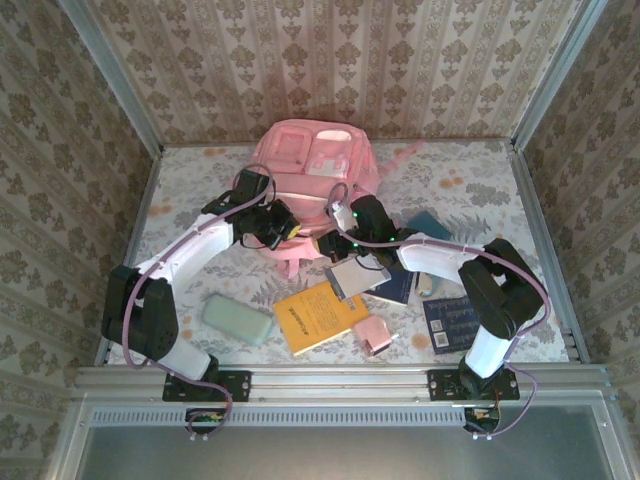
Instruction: Pack the student bag
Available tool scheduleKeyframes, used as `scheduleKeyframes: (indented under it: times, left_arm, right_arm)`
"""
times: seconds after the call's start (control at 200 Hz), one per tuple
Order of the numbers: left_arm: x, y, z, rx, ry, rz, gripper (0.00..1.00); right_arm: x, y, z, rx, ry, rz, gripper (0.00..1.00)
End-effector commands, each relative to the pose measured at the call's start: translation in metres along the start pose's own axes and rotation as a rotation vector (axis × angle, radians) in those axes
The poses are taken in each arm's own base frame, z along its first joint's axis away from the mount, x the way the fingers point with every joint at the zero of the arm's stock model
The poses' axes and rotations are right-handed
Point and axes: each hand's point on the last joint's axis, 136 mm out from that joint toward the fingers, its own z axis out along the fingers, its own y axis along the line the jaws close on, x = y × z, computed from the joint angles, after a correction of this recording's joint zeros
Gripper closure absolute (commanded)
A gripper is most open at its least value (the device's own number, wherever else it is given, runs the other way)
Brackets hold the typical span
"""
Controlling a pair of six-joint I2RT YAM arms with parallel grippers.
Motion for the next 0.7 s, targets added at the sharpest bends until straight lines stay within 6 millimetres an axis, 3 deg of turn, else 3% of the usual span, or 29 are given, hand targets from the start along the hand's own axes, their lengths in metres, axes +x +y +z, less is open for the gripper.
scheduleKeyframes:
  times: [0.0,0.175,0.31,0.34,0.695]
  left_arm:
    - [-0.009,-0.013,-0.023,0.035,-0.072,0.065,1.00]
    - [-0.009,-0.011,-0.027,0.015,-0.085,0.086,1.00]
    - [-0.012,-0.011,-0.027,0.010,-0.096,0.092,1.00]
    - [-0.001,-0.014,-0.023,0.010,-0.077,0.116,1.00]
    - [0.012,-0.021,-0.007,0.001,-0.044,0.128,1.00]
  right_arm:
    - [0.010,-0.041,-0.014,0.161,0.068,0.075,1.00]
    - [0.002,-0.046,-0.020,0.186,0.086,0.090,1.00]
    - [0.008,-0.055,-0.020,0.222,0.176,0.090,1.00]
    - [0.008,-0.053,-0.019,0.213,0.186,0.086,1.00]
    - [-0.011,0.019,-0.004,0.001,0.171,0.000,1.00]
